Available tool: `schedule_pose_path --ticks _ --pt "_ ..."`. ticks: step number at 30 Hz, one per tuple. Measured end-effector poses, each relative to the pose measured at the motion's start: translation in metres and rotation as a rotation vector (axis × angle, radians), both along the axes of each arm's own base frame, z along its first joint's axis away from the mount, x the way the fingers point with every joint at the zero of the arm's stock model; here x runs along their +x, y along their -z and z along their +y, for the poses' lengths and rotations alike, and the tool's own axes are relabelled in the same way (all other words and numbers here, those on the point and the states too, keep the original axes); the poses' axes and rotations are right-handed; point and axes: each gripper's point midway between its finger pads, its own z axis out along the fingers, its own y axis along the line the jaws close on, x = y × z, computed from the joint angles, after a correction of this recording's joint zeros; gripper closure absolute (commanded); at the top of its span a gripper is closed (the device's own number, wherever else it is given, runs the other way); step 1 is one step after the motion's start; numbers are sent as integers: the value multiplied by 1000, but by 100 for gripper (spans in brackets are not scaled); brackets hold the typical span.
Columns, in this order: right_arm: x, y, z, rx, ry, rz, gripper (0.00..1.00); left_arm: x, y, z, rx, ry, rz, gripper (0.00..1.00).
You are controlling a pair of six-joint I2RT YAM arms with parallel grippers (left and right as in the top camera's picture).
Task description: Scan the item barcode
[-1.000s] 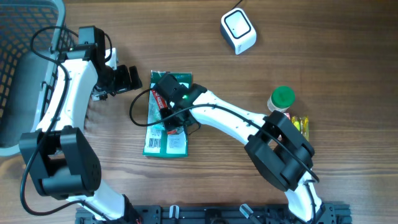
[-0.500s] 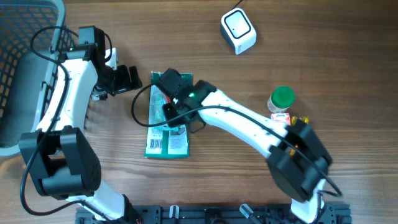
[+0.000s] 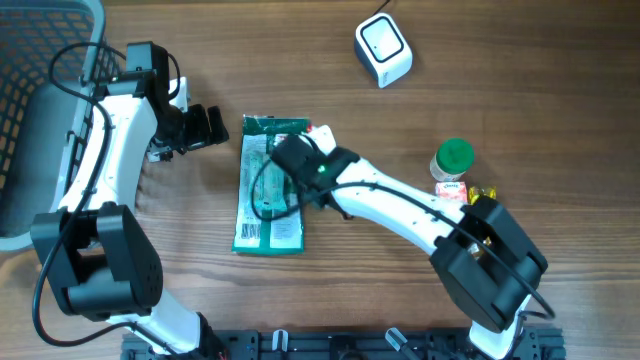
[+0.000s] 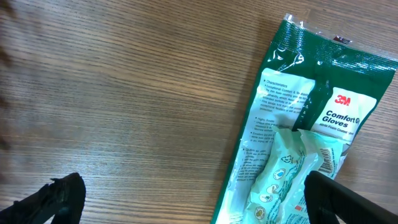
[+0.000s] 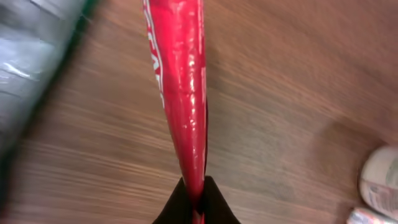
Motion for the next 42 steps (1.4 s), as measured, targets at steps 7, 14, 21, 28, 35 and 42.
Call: schedule_pose_path --ticks 7,14,21,28,35,42 --pt "-2 20 -52 -213 25 -116 96 0 0 0 0 0 0 0" --pt "8 10 -68 -297 40 -191 96 0 0 0 0 0 0 0" --pt "19 12 -92 -304 97 -165 91 0 0 0 0 0 0 0" --pt "11 25 -84 -234 87 -85 72 0 0 0 0 1 0 0" --pt "7 31 -75 -171 79 -44 57 0 0 0 0 0 0 0" --pt "3 31 -66 -127 71 1 57 0 0 0 0 0 0 0"
